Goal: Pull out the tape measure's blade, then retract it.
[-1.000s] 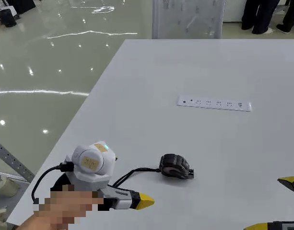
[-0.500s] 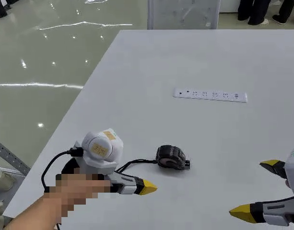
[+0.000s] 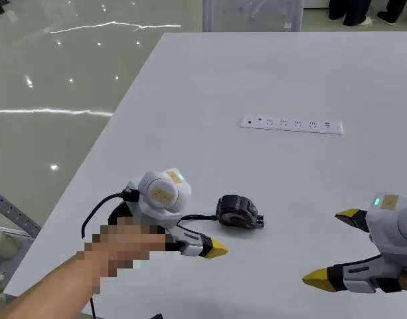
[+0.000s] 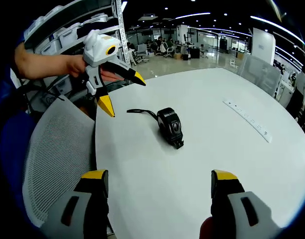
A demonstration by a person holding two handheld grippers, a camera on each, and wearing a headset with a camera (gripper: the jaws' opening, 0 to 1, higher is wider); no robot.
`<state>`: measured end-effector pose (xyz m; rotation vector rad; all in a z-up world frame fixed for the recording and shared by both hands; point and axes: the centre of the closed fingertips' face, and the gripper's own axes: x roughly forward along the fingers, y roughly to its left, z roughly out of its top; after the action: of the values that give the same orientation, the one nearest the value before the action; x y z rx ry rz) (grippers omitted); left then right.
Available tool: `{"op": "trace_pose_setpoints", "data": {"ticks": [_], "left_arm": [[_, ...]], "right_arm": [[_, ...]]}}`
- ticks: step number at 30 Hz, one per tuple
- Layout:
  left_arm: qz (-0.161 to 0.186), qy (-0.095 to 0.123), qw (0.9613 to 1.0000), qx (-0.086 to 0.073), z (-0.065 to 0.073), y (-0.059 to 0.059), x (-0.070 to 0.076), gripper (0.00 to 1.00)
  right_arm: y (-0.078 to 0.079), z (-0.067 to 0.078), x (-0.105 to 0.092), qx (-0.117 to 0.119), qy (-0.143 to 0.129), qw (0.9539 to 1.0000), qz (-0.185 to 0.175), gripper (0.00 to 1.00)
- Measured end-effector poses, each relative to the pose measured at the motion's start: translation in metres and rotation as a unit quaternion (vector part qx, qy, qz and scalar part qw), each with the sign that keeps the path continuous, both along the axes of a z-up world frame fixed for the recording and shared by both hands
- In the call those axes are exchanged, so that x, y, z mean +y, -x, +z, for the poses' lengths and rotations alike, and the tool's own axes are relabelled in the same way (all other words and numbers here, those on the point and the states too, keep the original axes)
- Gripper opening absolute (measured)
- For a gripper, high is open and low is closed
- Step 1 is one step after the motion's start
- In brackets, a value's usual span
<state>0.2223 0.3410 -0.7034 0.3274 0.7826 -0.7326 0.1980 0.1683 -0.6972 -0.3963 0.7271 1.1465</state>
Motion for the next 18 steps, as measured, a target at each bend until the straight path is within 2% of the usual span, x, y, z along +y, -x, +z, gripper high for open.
{"op": "trace_pose_setpoints", "data": {"ticks": [5, 7, 11, 13, 15, 18], "left_arm": [[-0.015, 0.001, 0.9999, -0.001, -0.003, -0.008, -0.009, 0.85], [-0.026, 0.000, 0.9997, -0.002, -0.006, -0.011, -0.013, 0.83], [-0.042, -0.014, 0.9990, 0.001, -0.014, -0.017, -0.017, 0.82], [-0.048, -0.031, 0.9984, -0.002, -0.017, -0.020, -0.016, 0.81], [-0.050, -0.025, 0.9985, 0.002, -0.019, -0.022, -0.019, 0.81], [-0.056, -0.028, 0.9980, 0.002, -0.021, -0.025, -0.022, 0.80]], "right_arm": [[-0.009, -0.005, 0.009, -0.001, 0.001, 0.9999, 0.011, 0.80], [-0.013, -0.009, 0.011, -0.010, 0.006, 0.9996, 0.024, 0.79], [-0.017, -0.014, 0.019, -0.015, 0.010, 0.9989, 0.044, 0.78], [-0.018, -0.017, 0.022, -0.016, 0.011, 0.9986, 0.049, 0.77], [-0.021, -0.021, 0.025, -0.017, 0.013, 0.9982, 0.057, 0.76], [-0.024, -0.026, 0.028, -0.018, 0.017, 0.9976, 0.064, 0.75]]}}
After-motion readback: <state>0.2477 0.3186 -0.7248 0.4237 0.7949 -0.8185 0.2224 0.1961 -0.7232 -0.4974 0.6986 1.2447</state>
